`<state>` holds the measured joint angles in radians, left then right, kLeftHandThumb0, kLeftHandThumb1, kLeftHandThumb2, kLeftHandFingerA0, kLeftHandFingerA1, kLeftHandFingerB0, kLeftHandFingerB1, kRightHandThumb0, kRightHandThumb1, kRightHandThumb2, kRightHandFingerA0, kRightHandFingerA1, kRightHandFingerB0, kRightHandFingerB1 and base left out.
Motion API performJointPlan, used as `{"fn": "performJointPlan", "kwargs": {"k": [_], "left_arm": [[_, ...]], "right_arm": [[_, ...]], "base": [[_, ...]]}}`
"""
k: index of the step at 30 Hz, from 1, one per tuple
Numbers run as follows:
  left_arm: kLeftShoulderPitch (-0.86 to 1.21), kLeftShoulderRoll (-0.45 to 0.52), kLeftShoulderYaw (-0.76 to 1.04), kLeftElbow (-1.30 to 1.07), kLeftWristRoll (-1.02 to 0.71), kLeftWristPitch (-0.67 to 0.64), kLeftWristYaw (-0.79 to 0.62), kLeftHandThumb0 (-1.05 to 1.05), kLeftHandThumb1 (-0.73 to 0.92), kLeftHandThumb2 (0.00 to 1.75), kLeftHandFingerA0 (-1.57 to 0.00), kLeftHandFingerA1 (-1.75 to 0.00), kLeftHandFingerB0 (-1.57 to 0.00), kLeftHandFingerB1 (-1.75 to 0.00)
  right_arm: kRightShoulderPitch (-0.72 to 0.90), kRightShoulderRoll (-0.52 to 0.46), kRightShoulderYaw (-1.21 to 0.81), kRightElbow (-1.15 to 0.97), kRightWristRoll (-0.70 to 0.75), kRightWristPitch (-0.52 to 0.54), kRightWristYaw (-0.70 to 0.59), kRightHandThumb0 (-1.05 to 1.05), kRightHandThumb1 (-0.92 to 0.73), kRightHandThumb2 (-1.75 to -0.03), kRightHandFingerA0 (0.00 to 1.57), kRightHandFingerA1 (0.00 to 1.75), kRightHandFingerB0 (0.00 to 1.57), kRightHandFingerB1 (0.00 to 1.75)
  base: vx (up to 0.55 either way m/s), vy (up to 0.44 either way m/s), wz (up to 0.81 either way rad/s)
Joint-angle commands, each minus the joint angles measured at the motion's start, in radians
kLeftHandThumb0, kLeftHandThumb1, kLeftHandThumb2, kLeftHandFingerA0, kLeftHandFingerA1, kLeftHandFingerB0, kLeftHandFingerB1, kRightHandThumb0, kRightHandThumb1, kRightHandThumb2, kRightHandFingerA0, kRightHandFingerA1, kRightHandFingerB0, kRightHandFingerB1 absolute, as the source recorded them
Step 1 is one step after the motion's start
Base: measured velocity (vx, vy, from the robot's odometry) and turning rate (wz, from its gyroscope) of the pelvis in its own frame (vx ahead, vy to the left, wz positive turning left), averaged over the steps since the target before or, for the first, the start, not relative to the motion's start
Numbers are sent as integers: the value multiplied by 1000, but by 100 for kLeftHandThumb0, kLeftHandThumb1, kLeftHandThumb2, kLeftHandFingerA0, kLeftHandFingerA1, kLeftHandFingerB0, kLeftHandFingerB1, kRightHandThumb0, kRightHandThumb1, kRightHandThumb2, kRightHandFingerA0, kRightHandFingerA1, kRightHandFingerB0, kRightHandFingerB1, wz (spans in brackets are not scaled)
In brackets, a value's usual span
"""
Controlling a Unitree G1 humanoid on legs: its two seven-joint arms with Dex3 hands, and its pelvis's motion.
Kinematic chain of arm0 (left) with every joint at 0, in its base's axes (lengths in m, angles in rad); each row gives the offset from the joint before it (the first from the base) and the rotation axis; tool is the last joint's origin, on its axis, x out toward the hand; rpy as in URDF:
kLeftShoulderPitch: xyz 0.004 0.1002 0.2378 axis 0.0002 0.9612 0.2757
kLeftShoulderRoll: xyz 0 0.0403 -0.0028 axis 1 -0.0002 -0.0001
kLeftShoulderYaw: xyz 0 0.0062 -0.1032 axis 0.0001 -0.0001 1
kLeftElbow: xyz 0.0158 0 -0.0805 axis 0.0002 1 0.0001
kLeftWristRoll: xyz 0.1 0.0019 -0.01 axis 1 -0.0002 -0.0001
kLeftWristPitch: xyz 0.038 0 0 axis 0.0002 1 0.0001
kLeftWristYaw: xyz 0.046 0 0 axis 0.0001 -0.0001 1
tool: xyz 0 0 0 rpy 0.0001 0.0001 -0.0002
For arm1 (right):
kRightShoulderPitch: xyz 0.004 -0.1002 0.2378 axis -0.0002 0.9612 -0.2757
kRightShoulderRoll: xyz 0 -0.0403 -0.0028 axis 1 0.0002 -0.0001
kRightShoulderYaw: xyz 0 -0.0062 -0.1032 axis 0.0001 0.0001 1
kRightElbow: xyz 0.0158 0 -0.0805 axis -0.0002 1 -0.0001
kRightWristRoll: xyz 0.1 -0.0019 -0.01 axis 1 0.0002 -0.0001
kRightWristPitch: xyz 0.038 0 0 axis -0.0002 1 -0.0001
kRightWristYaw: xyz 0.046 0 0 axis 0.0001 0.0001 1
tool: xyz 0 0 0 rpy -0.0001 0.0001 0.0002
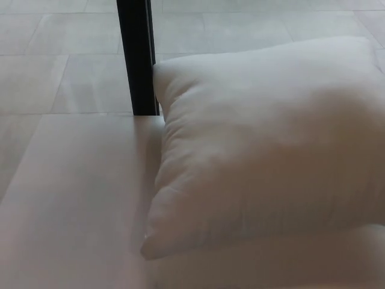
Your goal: The robot uses its left hand to press on the left side of the pillow kept in the middle of the desk and uses its right hand to lift up and the right side of the pillow and turn it over
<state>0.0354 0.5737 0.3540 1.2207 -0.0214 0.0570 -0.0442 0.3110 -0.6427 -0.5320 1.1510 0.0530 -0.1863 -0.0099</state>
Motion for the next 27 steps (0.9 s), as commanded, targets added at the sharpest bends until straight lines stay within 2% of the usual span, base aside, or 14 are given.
{"fn": "performJointPlan", "kwargs": {"k": [1,5,7,8,9,10,13,15,18,19,20,22,24,27], "left_arm": [[-83,-30,307,16,-310,-20,64,-72,62,93,-41,-70,-6,-38],[-141,-31,375,9,-325,-47,125,-72,79,64,-36,-77,-18,-30],[-183,-15,407,-6,-333,-42,144,-79,66,101,-35,-68,-5,-32],[-240,13,426,-35,-341,-26,159,-74,84,66,-39,-72,-6,-24],[-294,33,441,-54,-346,-21,178,-74,67,101,-35,-69,-5,-28],[-336,45,445,-56,-341,-23,189,-75,67,99,-27,-60,-13,-43],[-427,69,419,-69,-293,-29,150,-74,87,66,-20,-44,-14,-28],[-502,77,408,-96,-282,-25,132,-88,85,66,-15,-64,-16,-42],[-610,74,363,-169,-257,34,115,-105,91,59,-12,-145,0,-119],[-670,55,344,-267,-272,108,95,-105,89,58,-10,-144,-3,-121],[-681,42,333,-329,-278,140,89,-105,89,58,-5,-135,0,-115],[-685,23,321,-401,-282,177,88,-105,89,58,-5,-135,0,-115],[-673,-50,200,-868,-299,450,139,-86,65,107,-26,-66,-13,-53],[-667,-38,112,-1040,-303,589,98,-84,90,67,-25,-56,-14,-38]], "right_arm": [[-108,-31,-327,1,375,140,77,-105,-64,-106,52,79,11,72],[-148,-60,-392,-17,403,137,162,-105,-71,-118,37,76,6,66],[-191,-89,-440,-31,432,166,179,-105,-71,-117,38,78,5,68],[-240,-130,-449,-81,436,199,166,-105,-71,-117,25,77,6,65],[-283,-166,-450,-109,432,220,163,-105,-73,-117,19,75,2,63],[-317,-188,-448,-119,425,225,165,-105,-92,-72,18,83,6,70],[-403,-233,-430,-169,401,267,172,-105,-91,-70,24,82,9,72],[-471,-256,-403,-229,388,326,158,-105,-89,-69,31,73,15,68],[-564,-282,-326,-284,349,367,194,-105,-90,-70,31,76,17,62],[-621,-275,-281,-333,338,384,198,-105,-67,-118,39,75,18,62],[-641,-268,-267,-356,336,395,198,-105,-90,-70,45,81,23,66],[-661,-263,-259,-370,333,405,203,-105,-90,-70,45,81,23,66],[-757,-197,-176,-537,340,460,165,-105,-88,-69,66,85,42,79],[-808,-152,-111,-627,323,499,136,-105,-86,-70,49,78,35,74]], "base": [[0,0,0],[0,0,0],[0,0,0],[0,0,0],[0,0,0],[0,0,0],[0,0,0],[0,0,0],[0,0,0],[0,0,0],[0,0,0],[0,0,0],[0,0,0],[0,0,0]]}}
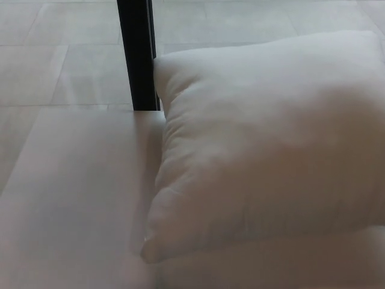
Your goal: The robot uses its left hand to press on the left side of the pillow kept in the middle of the desk and uses its right hand to lift up and the right side of the pillow and turn it over
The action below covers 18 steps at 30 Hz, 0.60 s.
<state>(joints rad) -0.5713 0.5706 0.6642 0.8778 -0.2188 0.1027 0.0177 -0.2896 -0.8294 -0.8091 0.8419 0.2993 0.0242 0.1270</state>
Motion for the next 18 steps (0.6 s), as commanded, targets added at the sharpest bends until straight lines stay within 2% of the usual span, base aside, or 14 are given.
{"fn": "performJointPlan", "kwargs": {"k": [1,2,3,4,5,8,10,11,13,14,15,16,17,18], "left_arm": [[-65,-40,-217,-729,-113,574,32,-88,69,103,-24,-59,-8,-45],[-73,-48,-245,-774,-123,616,25,-88,69,103,-24,-59,-8,-45],[-74,-61,-295,-800,-122,632,-4,-40,40,106,-8,-53,-1,-50],[-67,-66,-299,-811,-122,639,-5,-40,40,106,-8,-53,-1,-50],[-67,-99,-336,-823,-158,676,-33,-90,74,109,-16,-55,-4,-34],[-67,-110,-353,-833,-161,702,-44,-90,74,109,-16,-55,-4,-34],[-63,-180,-391,-839,-166,715,-36,-93,77,110,-16,-53,-5,-36],[-51,-195,-408,-843,-167,704,-49,-98,91,74,-21,-50,-8,-27],[-22,-189,-437,-870,-169,707,-79,-99,92,78,-20,-50,-5,-25],[-9,-214,-474,-884,-160,704,-84,-91,74,121,-20,-58,0,-36],[-3,-226,-489,-893,-157,706,-85,-91,74,121,-20,-58,0,-36],[-3,-233,-493,-894,-155,714,-81,-100,92,75,-20,-52,-9,-31],[-3,-234,-517,-893,-141,730,-85,-102,92,75,-18,-49,-9,-29],[4,-241,-528,-893,-138,732,-88,-95,76,113,-19,-56,-6,-39]], "right_arm": [[-223,49,188,-342,72,303,-5,-105,-92,-70,36,50,20,42],[-245,71,222,-378,66,322,-13,-105,-92,-70,36,50,20,42],[-266,105,256,-404,69,330,-1,-104,-92,-73,26,42,13,25],[-271,109,262,-404,66,333,1,-104,-92,-73,26,42,13,25],[-282,132,313,-413,50,334,38,-95,-74,-115,16,47,5,28],[-284,141,329,-430,46,354,41,-95,-74,-115,16,47,5,28],[-295,172,378,-465,54,405,62,-95,-73,-115,21,50,9,28],[-293,178,398,-469,41,409,70,-94,-74,-118,19,50,8,26],[-291,196,420,-472,31,410,74,-95,-74,-116,18,49,7,29],[-293,220,440,-473,25,433,63,-99,-92,-72,28,39,13,25],[-293,231,449,-476,23,444,58,-99,-92,-72,28,39,13,25],[-291,233,452,-477,23,445,60,-96,-92,-72,26,40,11,24],[-288,244,464,-477,15,441,61,-98,-92,-73,28,41,12,24],[-288,251,469,-473,10,440,57,-97,-92,-74,28,41,12,25]], "base": [[0,0,0],[0,0,0],[0,0,0],[0,0,0],[0,0,0],[0,0,0],[0,0,0],[0,0,0],[0,0,0],[0,0,0],[0,0,0],[0,0,0],[0,0,0],[0,0,0]]}}
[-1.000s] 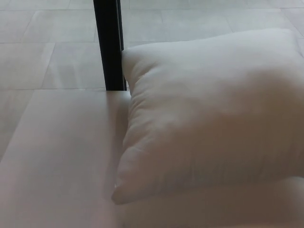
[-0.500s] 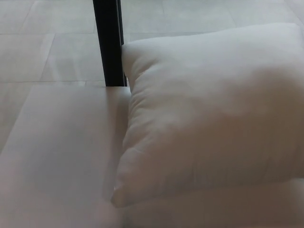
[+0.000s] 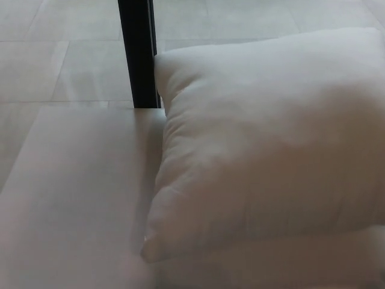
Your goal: The robot uses its left hand to press on the left side of the pillow kept in the middle of the desk and uses its right hand to lift up and the right side of the pillow and turn it over
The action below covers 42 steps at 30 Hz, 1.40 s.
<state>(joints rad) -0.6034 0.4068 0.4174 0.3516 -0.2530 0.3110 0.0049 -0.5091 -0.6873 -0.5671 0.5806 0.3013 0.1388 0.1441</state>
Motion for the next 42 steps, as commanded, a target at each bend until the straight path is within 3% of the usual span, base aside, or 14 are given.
{"fn": "performJointPlan", "kwargs": {"k": [1,9,10,11,14,20,21,24,27,28,29,37,38,42], "left_arm": [[50,-96,-289,-369,-106,521,-73,-93,77,115,-19,-56,-4,-38],[67,-195,-357,-352,-93,572,-52,-98,92,73,-21,-52,-9,-28],[63,-208,-368,-353,-86,584,-42,-90,73,120,-25,-61,0,-33],[63,-215,-372,-356,-82,591,-35,-97,92,76,-23,-53,-9,-29],[48,-245,-452,-333,-48,579,-50,-90,75,121,-26,-61,0,-28],[48,-315,-516,-323,-15,612,0,-96,91,79,-27,-57,-9,-30],[64,-315,-532,-317,-15,598,-18,-97,92,78,-26,-56,-8,-30],[78,-326,-533,-300,-26,604,-28,-96,78,114,-21,-59,-7,-37],[85,-335,-537,-296,-27,618,-26,-98,92,74,-18,-51,-8,-28],[99,-334,-546,-298,-26,615,-33,-90,72,121,-26,-62,0,-31],[116,-334,-557,-306,-21,612,-33,-101,77,114,-16,-56,-5,-32],[119,-238,-706,-284,-7,689,-144,-105,77,128,-4,-40,0,-9],[119,-230,-719,-283,-9,707,-147,-105,92,75,-7,-55,0,0],[127,-210,-753,-267,-5,725,-142,-105,76,127,-45,-113,0,-17]], "right_arm": [[-69,115,231,-201,2,325,35,-96,-92,-72,26,41,12,24],[-55,118,241,-132,-24,304,19,-98,-77,-117,26,52,10,31],[-54,119,258,-125,-41,298,15,-99,-78,-118,27,52,10,30],[-53,121,264,-124,-43,298,14,-97,-77,-118,25,51,9,31],[-32,142,288,-142,-44,318,11,-94,-92,-74,28,41,12,24],[4,165,356,-163,-82,324,9,-93,-92,-73,32,39,16,26],[13,170,376,-165,-93,315,17,-99,-78,-118,27,52,6,34],[11,183,401,-141,-110,317,4,-97,-92,-71,36,39,20,27],[13,188,412,-136,-109,321,3,-103,-79,-118,27,51,10,39],[14,194,419,-138,-108,329,3,-101,-78,-118,27,54,10,40],[16,196,428,-143,-109,334,8,-98,-92,-74,31,47,17,28],[35,210,467,-205,-115,372,-2,-97,-92,-73,33,44,23,30],[39,207,477,-215,-117,374,9,-91,-75,-115,26,52,12,41],[52,217,495,-244,-121,363,16,-93,-92,-76,31,42,18,29]], "base": [[0,0,0],[0,0,0],[0,0,0],[0,0,0],[0,0,0],[0,0,0],[0,0,0],[0,0,0],[0,0,0],[0,0,0],[0,0,0],[0,0,0],[0,0,0],[0,0,0]]}}
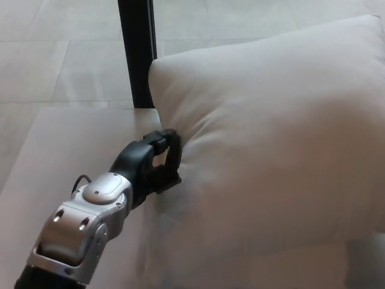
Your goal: The robot uses its left hand to press on the left side of the pillow kept in the middle of the desk and uses its right hand to lift up and the right side of the pillow and turn it over
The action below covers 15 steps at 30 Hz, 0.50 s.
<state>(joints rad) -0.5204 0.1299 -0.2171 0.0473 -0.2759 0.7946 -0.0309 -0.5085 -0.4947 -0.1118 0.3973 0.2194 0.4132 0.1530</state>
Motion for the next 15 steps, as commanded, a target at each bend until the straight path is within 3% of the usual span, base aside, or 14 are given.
{"fn": "performJointPlan", "kwargs": {"k": [1,2,3,4,5,6,9,10,11,12,13,14,15], "left_arm": [[56,68,-111,29,21,261,-81,-105,92,70,-33,-118,0,0],[62,70,-111,28,22,268,-72,-105,74,124,-62,-118,0,-15],[58,101,-153,28,36,254,-98,-103,78,127,-63,-123,0,-18],[65,97,-163,40,49,249,-82,-99,92,76,-68,-138,0,0],[65,98,-165,41,48,249,-79,-99,92,76,-68,-138,0,0],[89,83,-152,42,52,219,-55,-104,77,119,-19,-36,0,-9],[118,45,-130,54,64,191,-4,-102,68,106,-8,-37,0,0],[127,35,-126,53,67,179,4,-104,70,109,-9,-44,0,-3],[126,25,-127,56,73,188,16,-104,68,109,-5,-42,0,0],[128,5,-112,57,71,201,31,-100,62,101,-2,-37,0,0],[133,-13,-102,53,71,209,46,-104,66,102,-15,-59,0,0],[137,-45,-73,62,58,220,63,-102,61,97,-20,-64,0,0],[153,-78,-65,71,57,205,82,-94,56,87,-13,-62,0,0]], "right_arm": [[51,33,52,-69,-42,93,7,-94,-92,-76,31,41,18,28],[51,36,58,-74,-44,93,9,-94,-92,-75,32,41,18,28],[49,41,62,-79,-45,97,8,-93,-92,-75,32,41,18,28],[42,51,71,-80,-47,102,6,-95,-92,-76,33,41,18,28],[42,52,72,-82,-48,103,6,-95,-92,-76,33,41,18,28],[36,63,77,-94,-47,115,3,-98,-78,-117,29,52,16,42],[23,89,88,-108,-46,118,0,-95,-76,-116,30,55,19,43],[19,97,89,-114,-44,126,-1,-97,-92,-74,38,48,25,30],[13,110,82,-116,-36,137,-9,-96,-92,-69,38,46,28,30],[8,124,81,-119,-32,135,-8,-98,-92,-71,37,45,26,30],[3,135,82,-126,-27,137,-3,-98,-92,-70,38,45,25,30],[-3,151,74,-136,-12,154,-4,-99,-92,-70,38,45,24,30],[-10,180,64,-155,19,176,1,-94,-72,-114,32,56,11,42]], "base": [[0,0,0],[0,0,0],[0,0,0],[0,0,0],[0,0,0],[0,0,0],[0,0,0],[0,0,0],[0,0,0],[0,0,0],[0,0,0],[0,0,0],[0,0,0]]}}
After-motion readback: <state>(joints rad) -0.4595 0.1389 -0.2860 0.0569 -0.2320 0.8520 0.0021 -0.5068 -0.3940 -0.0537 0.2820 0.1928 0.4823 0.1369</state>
